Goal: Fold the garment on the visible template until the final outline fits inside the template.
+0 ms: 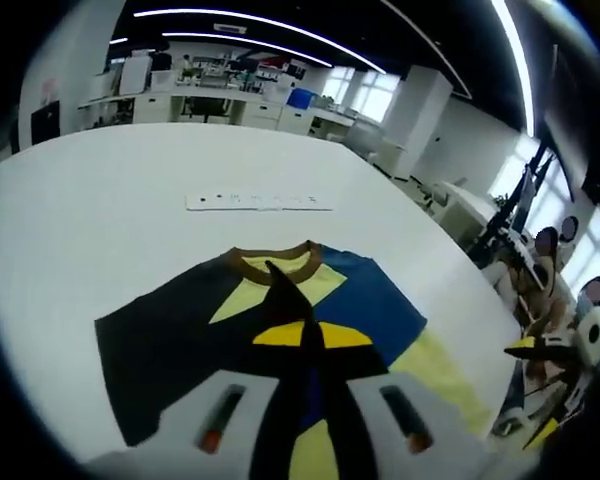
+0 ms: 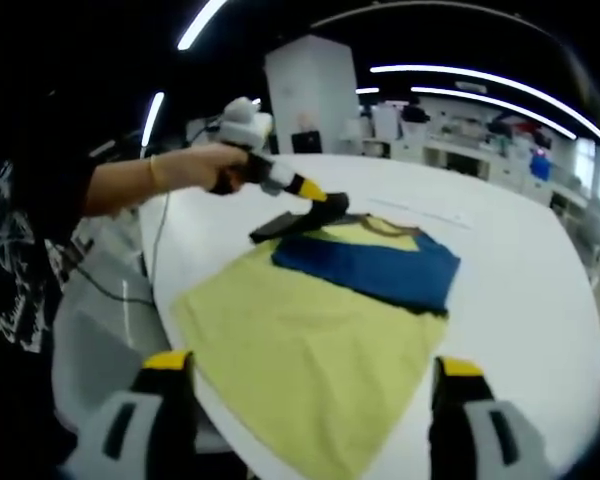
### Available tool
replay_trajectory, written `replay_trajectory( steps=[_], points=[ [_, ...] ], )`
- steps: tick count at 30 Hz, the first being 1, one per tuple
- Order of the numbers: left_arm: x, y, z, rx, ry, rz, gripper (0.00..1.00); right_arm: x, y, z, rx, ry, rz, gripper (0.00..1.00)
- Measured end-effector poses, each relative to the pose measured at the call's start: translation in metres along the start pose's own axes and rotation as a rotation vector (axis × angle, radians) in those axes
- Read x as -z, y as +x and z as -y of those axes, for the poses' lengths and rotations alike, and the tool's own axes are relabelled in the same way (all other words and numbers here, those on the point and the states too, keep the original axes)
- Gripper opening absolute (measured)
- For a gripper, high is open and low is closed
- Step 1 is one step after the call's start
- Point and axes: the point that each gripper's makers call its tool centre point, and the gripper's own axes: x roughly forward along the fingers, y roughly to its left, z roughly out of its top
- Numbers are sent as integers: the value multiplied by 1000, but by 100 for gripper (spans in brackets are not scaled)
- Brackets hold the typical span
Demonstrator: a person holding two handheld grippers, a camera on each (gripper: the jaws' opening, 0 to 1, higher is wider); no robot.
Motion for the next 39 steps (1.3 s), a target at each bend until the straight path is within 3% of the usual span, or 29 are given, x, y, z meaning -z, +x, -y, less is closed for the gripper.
replay_trajectory(
  steps=[15,39],
  points=[
    [-6,14,22,40,54,0,1,1,0,1,-3,6,9,99],
    [-13,39,48,75,71,0,0,1,6,0,-16,7,8,99]
  ],
)
